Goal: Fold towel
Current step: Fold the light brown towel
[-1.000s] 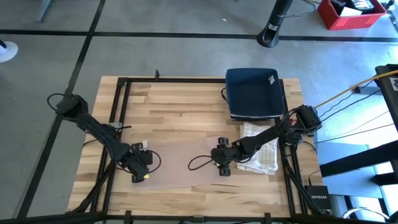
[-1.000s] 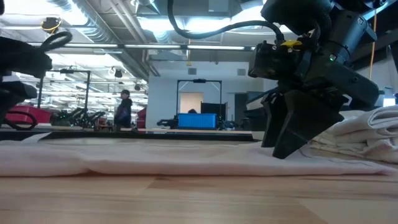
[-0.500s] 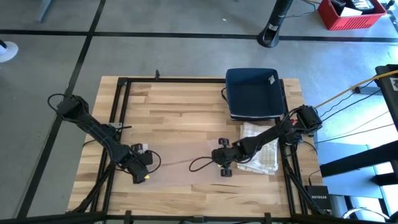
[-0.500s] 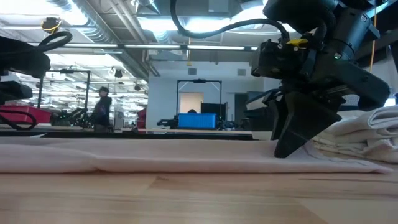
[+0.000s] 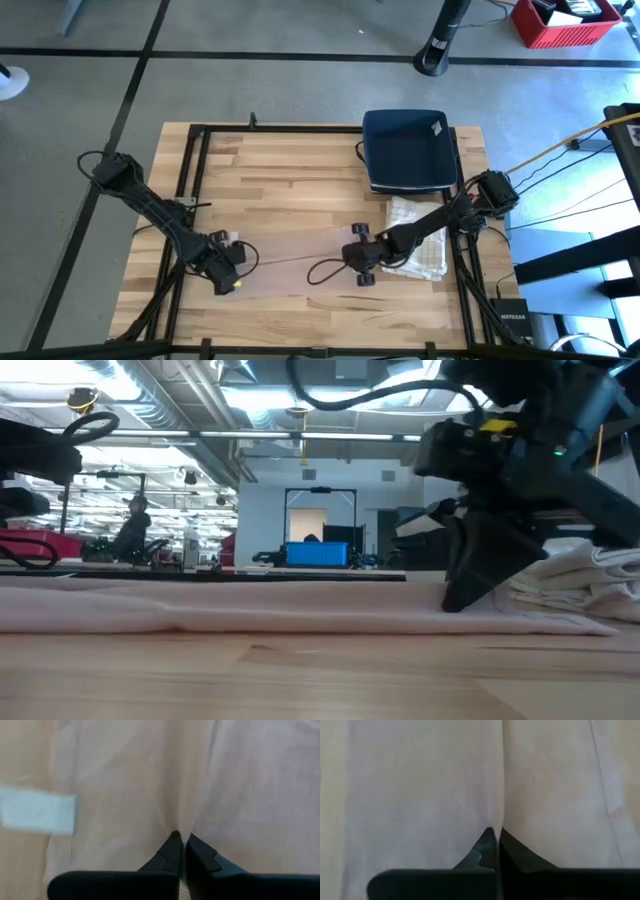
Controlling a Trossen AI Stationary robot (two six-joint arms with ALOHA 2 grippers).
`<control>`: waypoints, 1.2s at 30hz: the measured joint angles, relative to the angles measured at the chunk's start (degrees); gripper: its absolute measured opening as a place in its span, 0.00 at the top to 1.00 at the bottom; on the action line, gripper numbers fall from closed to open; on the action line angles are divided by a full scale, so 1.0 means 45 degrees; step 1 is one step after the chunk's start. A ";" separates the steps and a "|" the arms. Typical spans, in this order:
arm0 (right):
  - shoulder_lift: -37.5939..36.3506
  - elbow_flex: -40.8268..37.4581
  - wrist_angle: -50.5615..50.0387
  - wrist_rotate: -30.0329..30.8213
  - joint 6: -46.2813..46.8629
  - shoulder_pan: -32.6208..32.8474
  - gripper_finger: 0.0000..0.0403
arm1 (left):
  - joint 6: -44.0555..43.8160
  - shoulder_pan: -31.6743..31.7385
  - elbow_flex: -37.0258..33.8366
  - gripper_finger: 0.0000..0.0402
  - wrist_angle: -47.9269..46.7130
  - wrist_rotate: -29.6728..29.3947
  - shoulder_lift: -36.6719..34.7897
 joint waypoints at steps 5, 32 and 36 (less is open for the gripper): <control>-0.1373 0.0119 -0.0972 0.0662 -0.0350 0.0247 0.99 | -0.0150 0.0034 0.1167 0.99 -0.1368 -0.0144 -0.1168; -0.4071 0.0988 -0.2885 0.3806 -0.2070 -0.2825 1.00 | 0.1285 0.1399 0.1878 1.00 -0.6145 -0.5879 -0.4573; -0.3799 0.0111 -0.1906 0.4681 -0.2169 -0.0999 1.00 | 0.1854 -0.0232 0.1874 1.00 -0.5005 -0.6535 -0.2832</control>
